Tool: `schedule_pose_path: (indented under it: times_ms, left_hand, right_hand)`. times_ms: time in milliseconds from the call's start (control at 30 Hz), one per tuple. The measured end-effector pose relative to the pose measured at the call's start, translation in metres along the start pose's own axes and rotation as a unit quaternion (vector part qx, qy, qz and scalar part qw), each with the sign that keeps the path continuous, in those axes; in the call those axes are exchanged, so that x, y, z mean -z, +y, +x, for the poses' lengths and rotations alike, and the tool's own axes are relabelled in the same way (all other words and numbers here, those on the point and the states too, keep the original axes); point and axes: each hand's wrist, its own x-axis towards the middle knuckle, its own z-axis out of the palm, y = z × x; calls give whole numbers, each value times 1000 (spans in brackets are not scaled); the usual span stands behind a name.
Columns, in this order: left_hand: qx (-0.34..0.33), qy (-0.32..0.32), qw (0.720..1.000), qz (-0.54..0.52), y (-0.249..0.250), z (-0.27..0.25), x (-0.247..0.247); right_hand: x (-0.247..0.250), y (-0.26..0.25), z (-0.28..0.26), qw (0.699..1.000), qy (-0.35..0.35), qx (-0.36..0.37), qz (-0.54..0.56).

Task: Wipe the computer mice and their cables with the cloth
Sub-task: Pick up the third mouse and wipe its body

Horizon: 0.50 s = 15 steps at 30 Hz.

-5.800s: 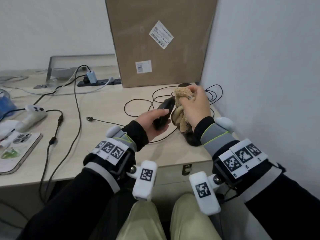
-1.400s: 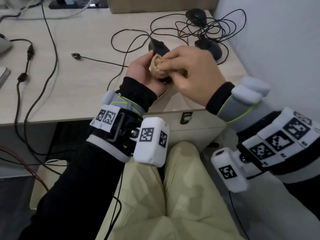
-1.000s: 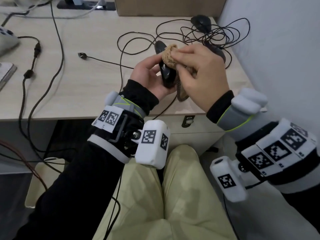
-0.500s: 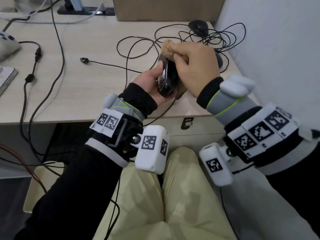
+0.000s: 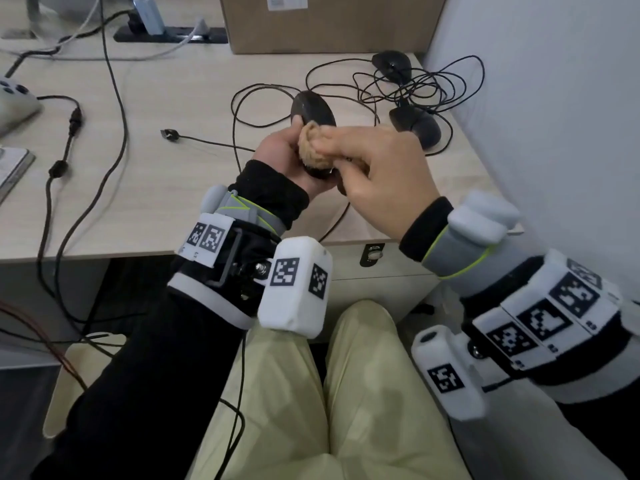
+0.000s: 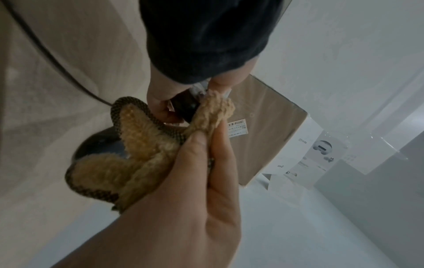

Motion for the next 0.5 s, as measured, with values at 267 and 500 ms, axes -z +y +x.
schedule_pose_path:
  times_ms: [267,500]
  left_hand:
    - [-38,10,999,-35,10,-8,-5]
    - [-32,-34,995,89,2,-4,-1]
  right_hand:
    - [15,1,1,995,85,-36,38]
    - [2,-1,-7,995,74,54,-24]
